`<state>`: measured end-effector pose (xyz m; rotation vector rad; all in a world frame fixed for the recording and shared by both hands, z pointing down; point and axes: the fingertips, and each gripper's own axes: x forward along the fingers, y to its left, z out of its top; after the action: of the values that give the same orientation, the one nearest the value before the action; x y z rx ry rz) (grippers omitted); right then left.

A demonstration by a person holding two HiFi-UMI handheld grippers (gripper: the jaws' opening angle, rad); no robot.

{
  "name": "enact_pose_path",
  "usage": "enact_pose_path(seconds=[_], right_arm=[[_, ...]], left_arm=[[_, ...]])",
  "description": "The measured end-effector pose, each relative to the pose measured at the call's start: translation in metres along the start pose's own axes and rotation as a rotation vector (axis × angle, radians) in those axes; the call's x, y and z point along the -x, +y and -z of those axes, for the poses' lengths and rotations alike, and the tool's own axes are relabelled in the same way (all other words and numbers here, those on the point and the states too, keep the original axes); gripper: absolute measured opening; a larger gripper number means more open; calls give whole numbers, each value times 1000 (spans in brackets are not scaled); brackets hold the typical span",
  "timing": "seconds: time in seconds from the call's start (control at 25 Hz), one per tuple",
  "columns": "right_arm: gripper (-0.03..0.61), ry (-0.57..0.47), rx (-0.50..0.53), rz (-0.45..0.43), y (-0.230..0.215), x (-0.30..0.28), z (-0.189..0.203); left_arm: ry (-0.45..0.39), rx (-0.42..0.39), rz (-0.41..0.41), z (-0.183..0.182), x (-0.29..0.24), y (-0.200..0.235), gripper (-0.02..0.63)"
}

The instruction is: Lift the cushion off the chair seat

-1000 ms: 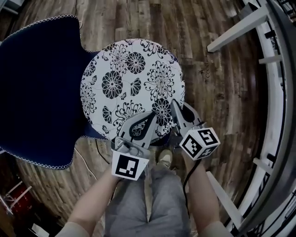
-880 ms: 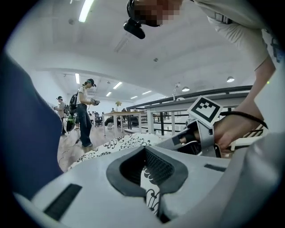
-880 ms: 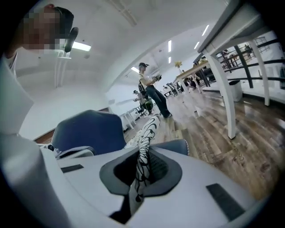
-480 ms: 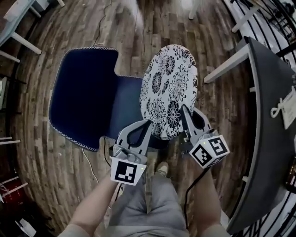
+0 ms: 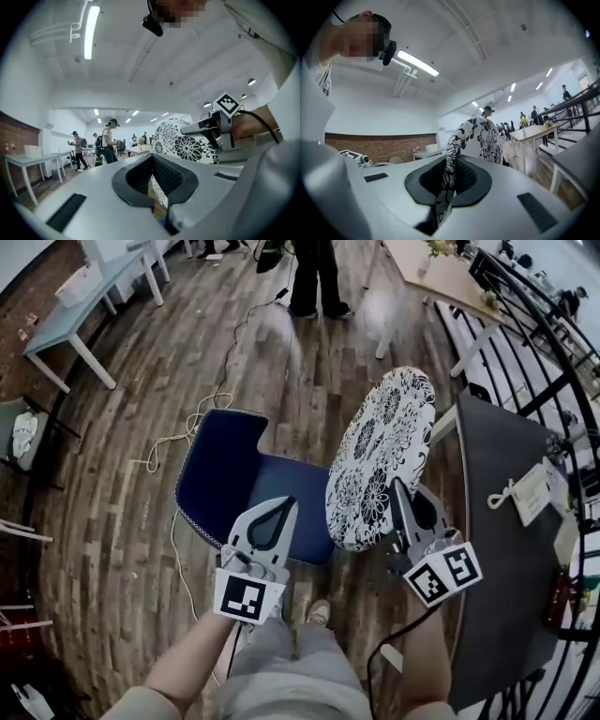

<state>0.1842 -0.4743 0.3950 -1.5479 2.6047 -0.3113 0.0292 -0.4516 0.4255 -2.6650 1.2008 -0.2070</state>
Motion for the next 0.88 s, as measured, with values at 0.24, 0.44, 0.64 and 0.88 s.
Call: enact_pose_path(seconds=[0.24,0.44,0.64,0.88], right_arm=[[8,-102,131,-14,59,48,-118],[9,-176,267,-38,101,80,-178],[9,-215,321,-40,133,103,-203],[9,-240,375,-9,153,123,-213]], left_arm=[[-67,-76,8,-105,37,13,5],[-193,99,-29,-176,61,25,5],[-161,-48,1,-205,84,25,5],[-105,-100,36,-207,104,13,5]])
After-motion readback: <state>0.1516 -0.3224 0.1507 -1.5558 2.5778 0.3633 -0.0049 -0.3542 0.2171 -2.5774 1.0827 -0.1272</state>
